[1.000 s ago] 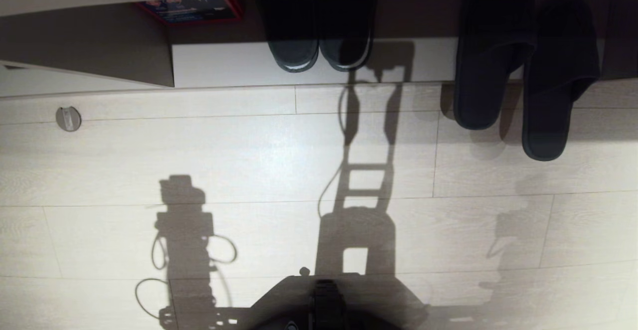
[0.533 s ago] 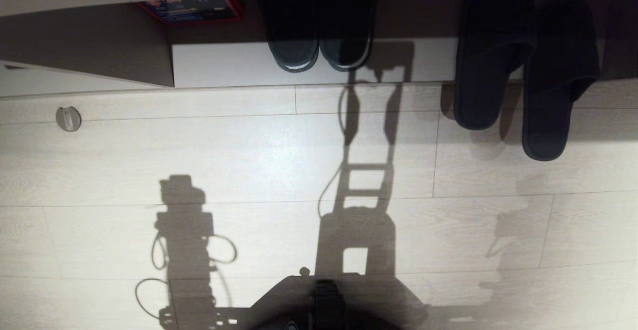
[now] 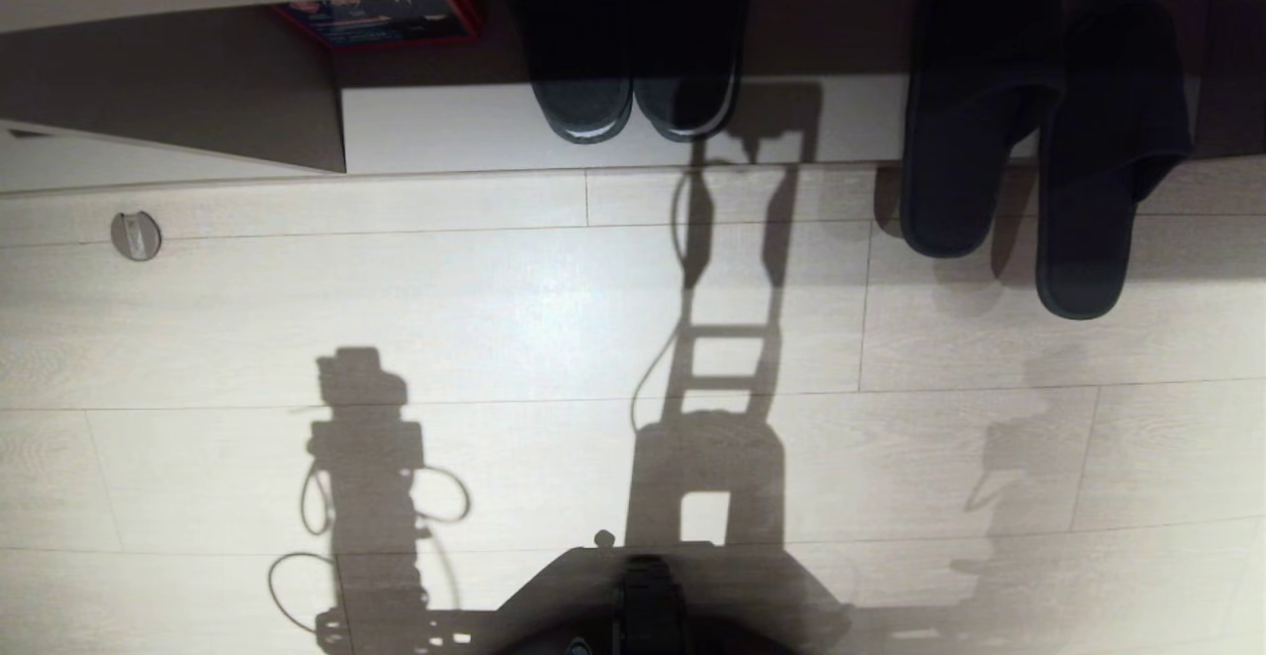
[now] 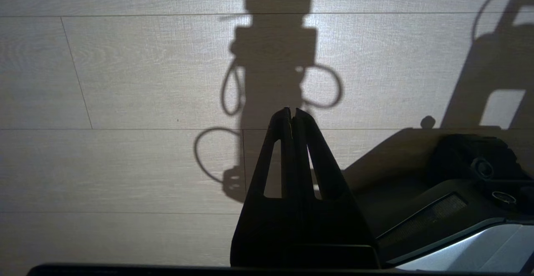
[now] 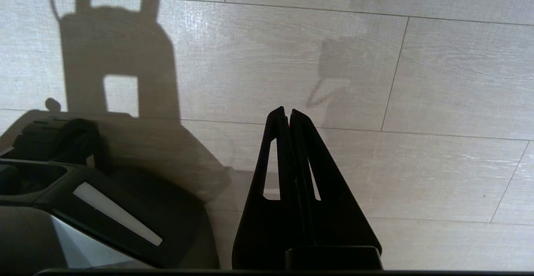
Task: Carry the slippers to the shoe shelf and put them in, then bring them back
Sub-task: Pick up the slippers in the shoe cabinet
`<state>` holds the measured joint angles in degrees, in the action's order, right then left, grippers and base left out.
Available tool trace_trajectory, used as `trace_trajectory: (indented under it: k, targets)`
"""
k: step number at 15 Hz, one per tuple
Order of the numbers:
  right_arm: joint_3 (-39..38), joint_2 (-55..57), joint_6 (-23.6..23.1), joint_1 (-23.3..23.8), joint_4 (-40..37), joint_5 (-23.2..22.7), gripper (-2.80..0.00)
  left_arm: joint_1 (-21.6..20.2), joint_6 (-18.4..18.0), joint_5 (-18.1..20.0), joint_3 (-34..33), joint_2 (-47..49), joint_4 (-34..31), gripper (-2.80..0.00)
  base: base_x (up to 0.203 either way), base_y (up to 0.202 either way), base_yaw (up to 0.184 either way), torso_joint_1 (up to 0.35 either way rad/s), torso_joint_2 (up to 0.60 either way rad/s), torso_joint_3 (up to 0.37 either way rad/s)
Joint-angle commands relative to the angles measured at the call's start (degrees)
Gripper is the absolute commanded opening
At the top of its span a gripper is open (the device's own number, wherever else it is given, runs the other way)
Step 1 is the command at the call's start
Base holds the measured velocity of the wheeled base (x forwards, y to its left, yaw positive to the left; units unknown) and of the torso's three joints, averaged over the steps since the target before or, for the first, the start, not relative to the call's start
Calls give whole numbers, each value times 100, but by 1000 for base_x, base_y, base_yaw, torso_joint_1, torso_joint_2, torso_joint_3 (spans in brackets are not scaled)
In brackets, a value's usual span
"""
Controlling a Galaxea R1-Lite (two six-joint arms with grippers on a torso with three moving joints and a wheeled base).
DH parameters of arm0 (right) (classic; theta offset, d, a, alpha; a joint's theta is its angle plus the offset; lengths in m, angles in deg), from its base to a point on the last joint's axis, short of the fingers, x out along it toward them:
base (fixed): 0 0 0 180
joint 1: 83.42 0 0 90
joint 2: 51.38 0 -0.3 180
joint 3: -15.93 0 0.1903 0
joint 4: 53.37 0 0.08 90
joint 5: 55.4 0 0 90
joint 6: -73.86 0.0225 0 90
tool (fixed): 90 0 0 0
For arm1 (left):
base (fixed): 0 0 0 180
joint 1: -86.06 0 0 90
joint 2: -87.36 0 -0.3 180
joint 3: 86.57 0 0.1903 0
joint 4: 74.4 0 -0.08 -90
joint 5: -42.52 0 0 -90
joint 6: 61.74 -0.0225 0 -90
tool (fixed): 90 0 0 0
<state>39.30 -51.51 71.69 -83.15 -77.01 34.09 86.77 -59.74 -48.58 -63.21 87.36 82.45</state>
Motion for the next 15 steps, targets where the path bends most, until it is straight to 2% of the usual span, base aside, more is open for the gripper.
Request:
trace_trajectory:
  k: [1, 9, 13, 15]
  targets:
    - [-229, -216, -3, 0, 0, -2, -280, 0, 2, -4, 0, 0, 4, -280, 0, 0, 0, 0, 0, 0]
    - [-229, -216, 75, 0, -24, 9, -280, 0, 2, -4, 0, 0, 4, -280, 0, 0, 0, 0, 0, 0]
    - [-229, -216, 59, 4, -798, -407, -280, 0, 2, -6, 0, 0, 4, -280, 0, 0, 0, 0, 0, 0]
    - [-229, -216, 68, 0, -826, -503, -280, 0, 2, -4, 0, 0, 4, -280, 0, 0, 0, 0, 0, 0]
